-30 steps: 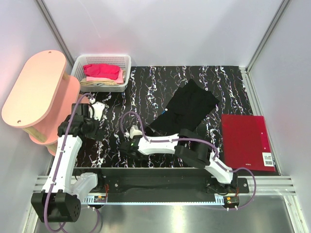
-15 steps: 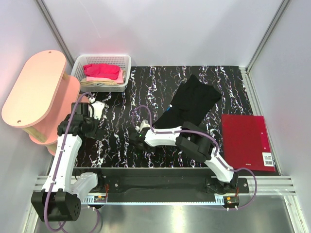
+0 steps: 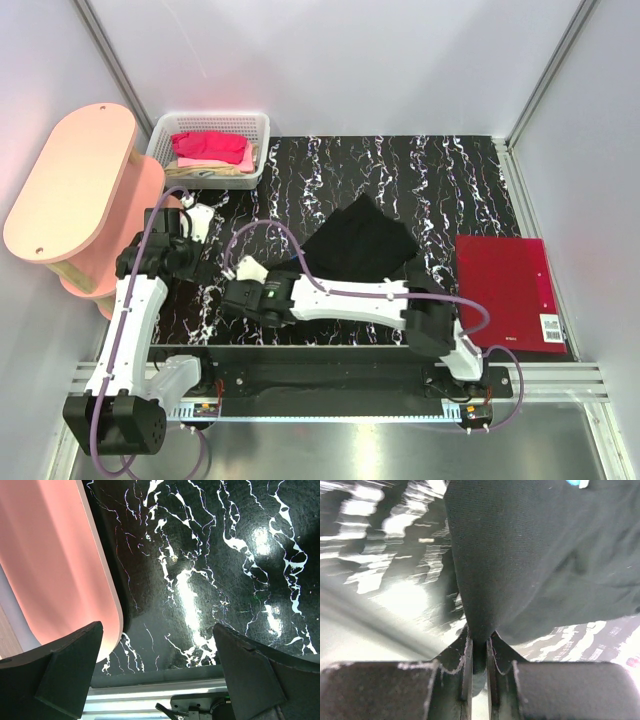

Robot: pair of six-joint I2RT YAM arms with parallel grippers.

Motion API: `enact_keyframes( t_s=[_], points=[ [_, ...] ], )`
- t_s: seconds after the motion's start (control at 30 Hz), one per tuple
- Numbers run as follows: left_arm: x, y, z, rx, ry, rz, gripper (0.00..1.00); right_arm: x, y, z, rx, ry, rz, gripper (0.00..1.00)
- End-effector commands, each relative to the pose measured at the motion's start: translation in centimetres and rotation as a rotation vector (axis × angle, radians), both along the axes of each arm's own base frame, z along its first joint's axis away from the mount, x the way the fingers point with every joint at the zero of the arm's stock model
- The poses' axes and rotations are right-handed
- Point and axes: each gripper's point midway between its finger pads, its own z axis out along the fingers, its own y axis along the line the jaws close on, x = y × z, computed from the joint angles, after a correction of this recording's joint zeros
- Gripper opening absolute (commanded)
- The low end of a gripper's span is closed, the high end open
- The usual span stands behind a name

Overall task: Fold and stack the t-shirts
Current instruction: Fold the tshirt

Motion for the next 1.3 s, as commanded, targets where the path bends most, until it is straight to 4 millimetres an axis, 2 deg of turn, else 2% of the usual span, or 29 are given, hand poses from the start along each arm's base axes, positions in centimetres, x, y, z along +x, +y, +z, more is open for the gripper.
enact_keyframes(
  t_s=[0.0, 0.03, 0.13, 0.17, 0.2, 0.23, 0.27, 0.3, 0.33, 0.4, 0.47, 0.63, 0.73, 0.8, 0.97, 1.0, 1.1, 1.27],
  points=[
    [1.1, -0.1, 2.4, -0.005, -0.085, -0.007, 0.99, -2.9, 2.2, 8.0, 0.268, 0.109, 0.019, 0.06],
    [1.1, -0.1, 2.4, -0.004, -0.085, -0.009, 0.99, -3.1, 2.1, 9.3, 0.305, 0.111, 0.021, 0.06],
    [1.0, 0.0, 2.5, -0.003, -0.085, -0.010, 0.99, -3.0, 1.8, 10.8, 0.371, 0.143, 0.018, 0.06],
    [1.0, -0.1, 2.5, -0.004, -0.084, -0.009, 0.99, -2.0, 1.0, 10.2, 0.367, 0.157, -0.012, 0.07],
    [1.1, -0.1, 2.5, -0.003, -0.082, -0.011, 0.99, -1.7, 1.4, 10.2, 0.410, 0.189, -0.010, 0.07],
    [1.1, -0.1, 2.7, -0.003, -0.085, -0.011, 0.99, -1.3, 1.0, 11.1, 0.452, 0.197, -0.014, 0.06],
    [1.1, -0.1, 2.7, -0.002, -0.087, -0.013, 0.99, -0.6, 0.6, 11.1, 0.471, 0.211, -0.024, 0.06],
    [1.0, 0.0, 2.8, -0.002, -0.085, -0.011, 0.99, 0.5, -0.1, 10.2, 0.489, 0.245, -0.047, 0.06],
    [1.1, -0.1, 2.9, -0.002, -0.088, -0.013, 0.99, 1.3, -0.7, 10.7, 0.515, 0.242, -0.047, 0.07],
    [1.0, -0.1, 2.9, -0.004, -0.084, -0.011, 0.99, 3.1, -1.8, 9.9, 0.536, 0.267, -0.080, 0.07],
    [1.0, -0.1, 3.0, -0.004, -0.079, -0.012, 0.99, 4.1, -2.5, 9.9, 0.555, 0.271, -0.074, 0.07],
    [1.2, -0.9, 2.7, -0.045, -0.056, -0.032, 0.99, 8.4, -5.6, 7.9, 0.550, 0.271, -0.159, 0.07],
    [1.2, -1.4, 2.6, -0.069, -0.041, -0.047, 0.99, 10.3, -7.0, 6.6, 0.540, 0.259, -0.199, 0.07],
    [1.3, -1.9, 2.6, -0.094, -0.029, -0.066, 0.99, 10.9, -7.3, 5.2, 0.531, 0.282, -0.208, 0.06],
    [1.2, -3.6, 2.0, -0.164, 0.033, -0.137, 0.99, 13.5, -8.7, 2.1, 0.479, 0.285, -0.246, 0.05],
    [1.3, -4.4, 2.2, -0.188, 0.037, -0.175, 0.99, 13.9, -8.9, 0.9, 0.457, 0.297, -0.257, 0.04],
    [1.2, -6.1, 1.9, -0.175, 0.082, -0.254, 0.99, 15.3, -9.7, -0.8, 0.441, 0.309, -0.287, 0.04],
    [2.0, -8.9, 1.8, -0.127, 0.106, -0.365, 0.99, 17.2, -11.0, -2.6, 0.427, 0.315, -0.344, 0.03]
  ],
)
